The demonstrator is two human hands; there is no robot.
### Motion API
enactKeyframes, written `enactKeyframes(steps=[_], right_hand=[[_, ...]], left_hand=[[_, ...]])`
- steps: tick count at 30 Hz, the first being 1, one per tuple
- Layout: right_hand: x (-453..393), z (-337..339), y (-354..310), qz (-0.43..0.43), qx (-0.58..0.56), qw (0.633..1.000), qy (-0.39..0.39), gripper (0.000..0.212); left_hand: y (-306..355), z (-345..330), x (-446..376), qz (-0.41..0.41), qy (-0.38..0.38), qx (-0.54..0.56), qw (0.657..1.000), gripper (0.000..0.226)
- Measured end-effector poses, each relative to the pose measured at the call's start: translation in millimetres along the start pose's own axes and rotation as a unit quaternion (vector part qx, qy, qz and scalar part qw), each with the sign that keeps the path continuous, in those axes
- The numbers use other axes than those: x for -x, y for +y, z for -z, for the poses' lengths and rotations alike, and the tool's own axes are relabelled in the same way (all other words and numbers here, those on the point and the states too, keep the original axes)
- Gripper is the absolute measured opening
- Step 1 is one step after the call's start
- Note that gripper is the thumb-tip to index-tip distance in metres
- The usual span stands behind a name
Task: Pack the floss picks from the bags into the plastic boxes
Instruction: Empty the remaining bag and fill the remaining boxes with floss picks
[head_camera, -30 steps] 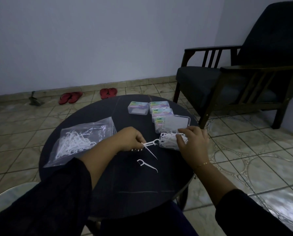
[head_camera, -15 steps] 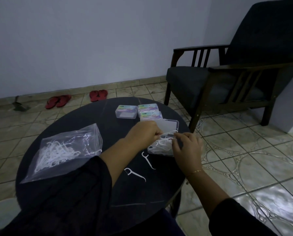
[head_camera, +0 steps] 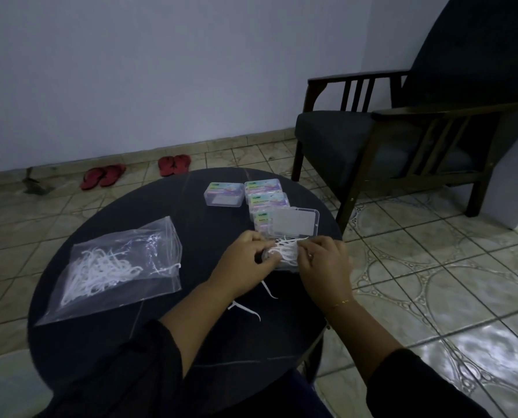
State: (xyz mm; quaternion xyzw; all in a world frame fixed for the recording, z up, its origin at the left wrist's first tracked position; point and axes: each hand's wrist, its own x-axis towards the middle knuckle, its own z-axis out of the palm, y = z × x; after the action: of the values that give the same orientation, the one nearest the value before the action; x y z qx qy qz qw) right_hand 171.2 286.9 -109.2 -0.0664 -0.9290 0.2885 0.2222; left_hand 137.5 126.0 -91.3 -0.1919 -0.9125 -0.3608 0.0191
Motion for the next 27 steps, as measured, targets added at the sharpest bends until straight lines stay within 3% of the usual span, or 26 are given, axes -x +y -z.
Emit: enactKeyframes(steps=[4,7,9,13,17,20,22,25,27], right_hand=[[1.9,2.6,-5.3,0.014,0.011,1.0,0.0,0.028],[6.2,5.8,-7.2,0.029,0.009,0.999,0.021,0.018],[11.4,8.2,-9.2,0.065,0.034,0.997,0.026,0.007],[29.1,12.0,-25.0,0.14,0.11,0.984,-0.001,0.012],[47.5,2.5,-44.7,0.133,0.22,0.963,-0.086,0.017],[48.2,-4.8,-48.6,0.121,0.252,0.954,-0.106,0.02],[46.7,-0.1,-50.7,0.114,0.246,0.956,-0.108,0.007],[42.0,2.4,-50.0,0.088,0.22,0.96,-0.151,0.026],[39.1,5.8,-50.0,0.078,0.225,0.956,-0.173,0.027]], left_hand=[[1.4,0.1,-1.1,-0.016,0.0,-0.004,1.0,0.045],[1.6,8.6,0.6,-0.016,0.004,0.001,1.0,0.045],[-0.3,18.2,6.2,-0.02,-0.012,-0.023,0.999,0.039],[-6.6,44.7,25.2,-0.033,-0.073,-0.108,0.991,0.02],[-7.0,66.8,41.5,-0.046,-0.204,-0.255,0.944,0.03],[-9.6,71.5,46.4,-0.06,-0.252,-0.331,0.908,0.036],[-10.8,72.2,47.4,-0.05,-0.251,-0.321,0.912,0.031],[-13.2,71.5,46.7,-0.025,-0.243,-0.285,0.927,0.021],[-14.4,71.3,45.7,0.008,-0.252,-0.259,0.933,0.015]])
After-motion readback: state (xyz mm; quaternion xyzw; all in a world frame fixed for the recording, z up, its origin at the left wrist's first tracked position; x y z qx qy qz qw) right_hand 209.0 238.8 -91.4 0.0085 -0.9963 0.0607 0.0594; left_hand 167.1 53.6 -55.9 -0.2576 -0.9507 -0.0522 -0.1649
